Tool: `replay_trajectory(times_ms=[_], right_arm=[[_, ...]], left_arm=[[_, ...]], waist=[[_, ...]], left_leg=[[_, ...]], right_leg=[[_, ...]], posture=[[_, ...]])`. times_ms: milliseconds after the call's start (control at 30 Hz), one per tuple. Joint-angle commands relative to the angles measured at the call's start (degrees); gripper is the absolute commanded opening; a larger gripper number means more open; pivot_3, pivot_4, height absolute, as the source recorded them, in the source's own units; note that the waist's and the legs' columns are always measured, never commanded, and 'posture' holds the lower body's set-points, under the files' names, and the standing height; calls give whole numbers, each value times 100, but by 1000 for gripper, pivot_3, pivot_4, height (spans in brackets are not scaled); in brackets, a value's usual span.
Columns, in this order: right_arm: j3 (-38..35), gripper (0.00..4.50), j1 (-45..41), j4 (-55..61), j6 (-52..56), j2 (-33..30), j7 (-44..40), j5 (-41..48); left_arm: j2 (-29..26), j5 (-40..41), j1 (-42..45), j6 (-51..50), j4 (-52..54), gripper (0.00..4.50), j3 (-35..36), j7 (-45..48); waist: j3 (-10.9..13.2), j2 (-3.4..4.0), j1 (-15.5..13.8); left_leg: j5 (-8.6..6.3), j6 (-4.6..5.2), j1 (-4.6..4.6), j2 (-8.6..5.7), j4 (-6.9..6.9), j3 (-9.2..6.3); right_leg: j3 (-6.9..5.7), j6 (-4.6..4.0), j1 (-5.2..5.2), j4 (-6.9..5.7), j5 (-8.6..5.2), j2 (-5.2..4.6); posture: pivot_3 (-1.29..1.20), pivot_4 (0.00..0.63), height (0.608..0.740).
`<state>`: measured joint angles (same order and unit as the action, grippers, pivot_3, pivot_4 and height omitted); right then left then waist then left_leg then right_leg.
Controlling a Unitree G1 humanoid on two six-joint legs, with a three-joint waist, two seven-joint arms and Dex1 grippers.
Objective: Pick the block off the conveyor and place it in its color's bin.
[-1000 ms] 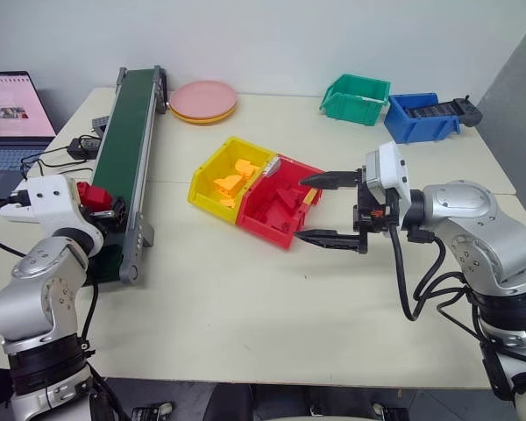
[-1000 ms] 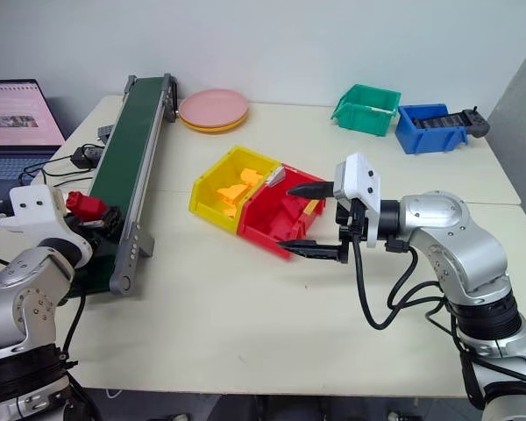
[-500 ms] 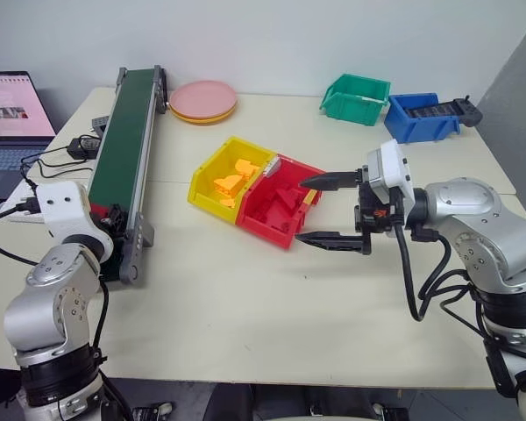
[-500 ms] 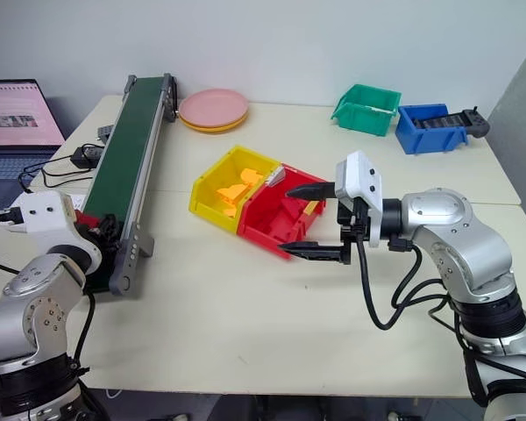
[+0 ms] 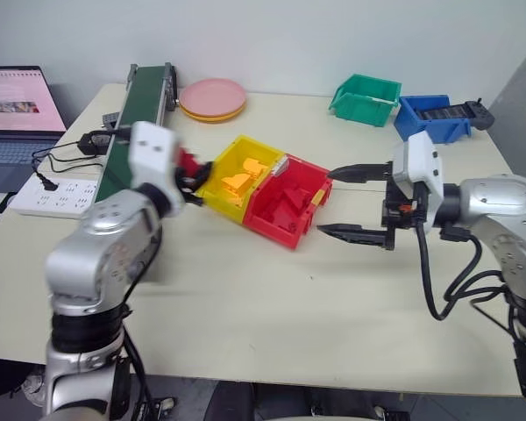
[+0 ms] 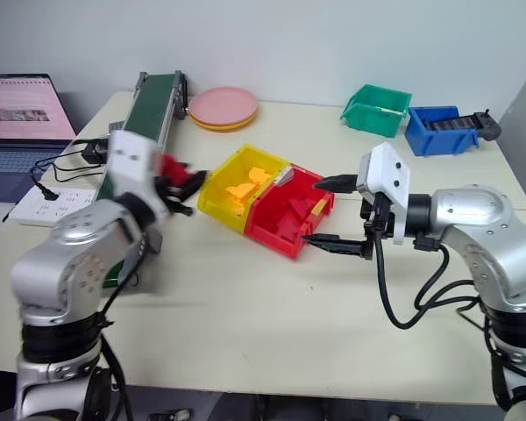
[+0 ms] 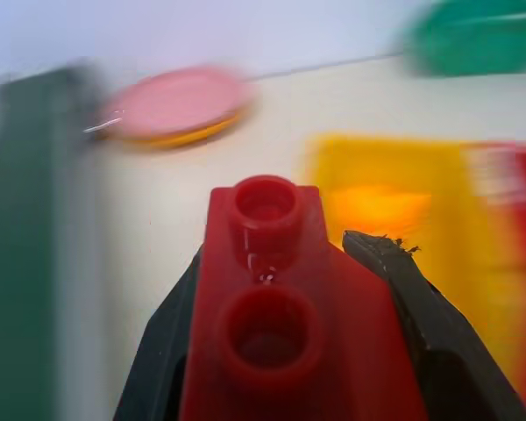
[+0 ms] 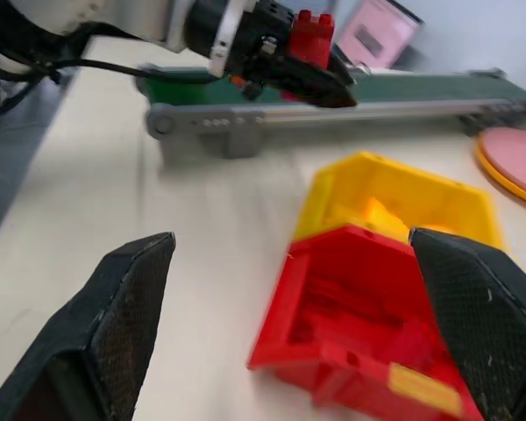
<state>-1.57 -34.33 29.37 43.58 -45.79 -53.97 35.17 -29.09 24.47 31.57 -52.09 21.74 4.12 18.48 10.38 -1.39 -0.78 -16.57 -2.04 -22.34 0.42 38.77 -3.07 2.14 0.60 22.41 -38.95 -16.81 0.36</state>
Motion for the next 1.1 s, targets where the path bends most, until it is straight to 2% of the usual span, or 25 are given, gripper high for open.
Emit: replay_trajectory(times_ms=[33, 267, 400, 600, 667, 833, 933, 1033, 1100], right_arm=[[-563, 4500, 126, 571, 448, -427, 228, 315], [-866, 4500, 459, 980, 775, -1153, 222, 544], [-953, 4500, 605, 1157, 804, -1241, 354, 581], [-990, 4500, 707, 1243, 793, -1270, 481, 661], [-1055, 4500, 758, 1262, 777, -1299, 476, 698], [-1135, 4500, 847, 1270, 723, -1359, 457, 762], [-1120, 4500, 863, 1254, 696, -1364, 462, 755], [-1105, 4500, 889, 1246, 668, -1372, 466, 725], [-1090, 4500, 895, 1241, 656, -1370, 472, 710]], left_arm=[[354, -120, 371, 389, -499, 1533, -594, 326], [694, -450, 704, 1017, -1361, 1533, -1220, 821], [953, -771, 914, 1433, -1925, 1533, -1503, 945], [985, -970, 922, 1698, -2067, 1533, -1522, 1144], [1022, -970, 883, 1688, -2018, 2239, -1529, 1198], [1089, -985, 856, 1629, -1954, 3110, -1452, 1245], [1081, -969, 837, 1590, -1903, 3803, -1410, 1286], [1085, -965, 833, 1566, -1870, 4332, -1381, 1271], [1094, -954, 845, 1544, -1854, 4451, -1362, 1261]], waist=[[1, 1, 37], [1, 2, 101], [1, 1, 80], [1, 2, 83], [1, 2, 77], [1, 2, 76], [1, 2, 76], [1, 2, 76], [1, 2, 76]], left_leg=[[-1, 1, -2, 1, -2, 2], [-5, 12, -3, 11, -1, -1], [-6, 12, 0, 9, 0, -1], [-5, 11, -10, 8, 1, 4], [-5, 12, -10, 8, 1, 1], [-5, 12, -10, 7, 4, 1], [-5, 12, -10, 8, 4, 1], [-5, 11, -9, 8, 4, 1], [-5, 11, -9, 8, 4, 1]], right_leg=[[-1, 0, 4, -1, 0, 1], [-3, -1, 12, -15, 0, 16], [-2, 0, 8, -13, 0, 16], [4, 0, 14, -7, 0, 15], [2, 0, 14, -9, 0, 15], [2, 1, 13, -12, 0, 15], [1, 1, 13, -11, 0, 15], [2, 1, 13, -12, 1, 15], [2, 1, 13, -12, 1, 15]], posture=[[0, 150, 740], [0, 150, 740], [0, 150, 740], [0, 150, 740], [0, 150, 740], [0, 150, 740], [0, 150, 740], [0, 150, 740], [0, 150, 740]])
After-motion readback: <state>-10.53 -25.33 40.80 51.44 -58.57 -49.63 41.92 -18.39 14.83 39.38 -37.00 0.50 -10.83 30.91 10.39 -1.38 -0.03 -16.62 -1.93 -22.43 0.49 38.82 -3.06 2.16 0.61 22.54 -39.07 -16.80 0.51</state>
